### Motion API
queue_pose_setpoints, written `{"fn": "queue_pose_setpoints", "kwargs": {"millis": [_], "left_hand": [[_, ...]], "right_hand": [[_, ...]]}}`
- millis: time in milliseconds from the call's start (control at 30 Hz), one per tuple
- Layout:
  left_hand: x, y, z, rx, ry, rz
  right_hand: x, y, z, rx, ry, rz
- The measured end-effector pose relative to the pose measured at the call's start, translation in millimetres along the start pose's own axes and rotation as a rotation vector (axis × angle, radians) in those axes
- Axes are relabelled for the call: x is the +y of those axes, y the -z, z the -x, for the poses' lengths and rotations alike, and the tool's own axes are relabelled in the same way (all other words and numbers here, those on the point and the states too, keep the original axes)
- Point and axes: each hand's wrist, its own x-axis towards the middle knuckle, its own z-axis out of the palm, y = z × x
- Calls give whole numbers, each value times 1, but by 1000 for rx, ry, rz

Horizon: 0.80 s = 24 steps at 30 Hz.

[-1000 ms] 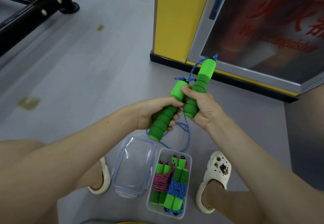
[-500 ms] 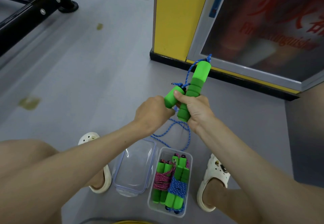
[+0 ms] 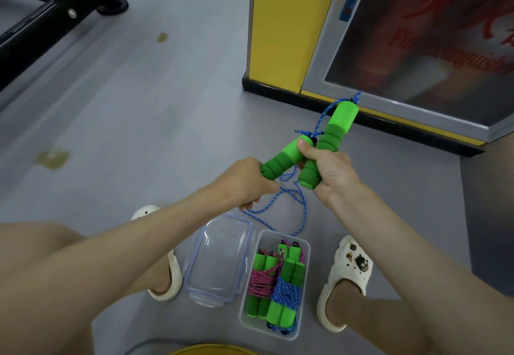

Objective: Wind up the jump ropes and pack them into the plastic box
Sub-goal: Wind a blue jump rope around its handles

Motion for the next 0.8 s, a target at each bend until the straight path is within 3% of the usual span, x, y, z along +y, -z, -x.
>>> {"fn": "queue_pose_setpoints", "kwargs": {"millis": [100, 167, 200, 300, 367, 433, 567, 800], "left_hand": [[-6, -6, 1, 292, -118, -331], [-7, -4, -2, 294, -175, -260], [-6, 1, -3, 204, -177, -114], [-2, 24, -1, -327, -34, 411], [-2, 32, 4, -551, 24, 490], [-4, 29, 4, -583, 55, 418], [-6, 11, -2, -222, 88, 158], [-15, -1, 3, 252, -130, -236]], "right_hand": [[3, -1, -1, 25, 25, 30], [1, -1, -1, 10, 22, 15], [-2, 0, -2, -2, 19, 1], [-12, 5, -5, -57, 3, -139], [-12, 7, -6, -104, -18, -207], [-8, 7, -4, -100, -28, -131], [1, 3, -3, 16, -15, 12], [-3, -4, -2, 44, 44, -15]]}}
